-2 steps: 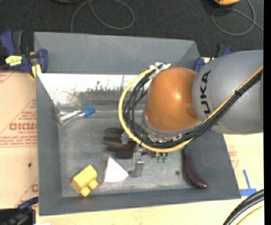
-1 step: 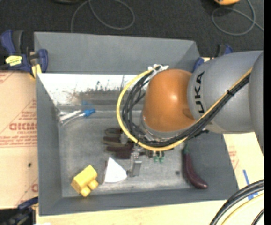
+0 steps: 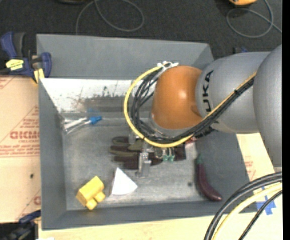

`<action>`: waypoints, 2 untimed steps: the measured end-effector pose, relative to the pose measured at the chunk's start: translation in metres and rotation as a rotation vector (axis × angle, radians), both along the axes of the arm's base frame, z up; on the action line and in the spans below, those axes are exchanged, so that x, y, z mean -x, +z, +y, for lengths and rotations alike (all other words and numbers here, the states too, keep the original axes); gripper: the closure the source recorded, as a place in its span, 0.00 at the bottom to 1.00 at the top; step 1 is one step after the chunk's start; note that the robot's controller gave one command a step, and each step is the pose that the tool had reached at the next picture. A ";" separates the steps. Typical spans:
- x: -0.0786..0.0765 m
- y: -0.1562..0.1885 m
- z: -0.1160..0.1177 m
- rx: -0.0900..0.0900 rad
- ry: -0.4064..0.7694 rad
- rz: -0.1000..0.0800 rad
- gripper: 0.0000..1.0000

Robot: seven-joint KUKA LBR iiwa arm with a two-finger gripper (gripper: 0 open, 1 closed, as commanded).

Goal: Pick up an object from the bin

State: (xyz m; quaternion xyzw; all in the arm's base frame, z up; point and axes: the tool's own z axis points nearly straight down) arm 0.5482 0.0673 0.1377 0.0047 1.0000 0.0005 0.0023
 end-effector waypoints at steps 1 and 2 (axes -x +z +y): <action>-0.027 -0.017 0.005 -0.001 -0.006 0.001 0.00; -0.098 -0.043 -0.020 0.001 0.277 -0.005 1.00</action>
Offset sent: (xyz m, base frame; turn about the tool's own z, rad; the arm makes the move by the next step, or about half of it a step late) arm 0.0970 -0.0189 -0.0444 -0.2806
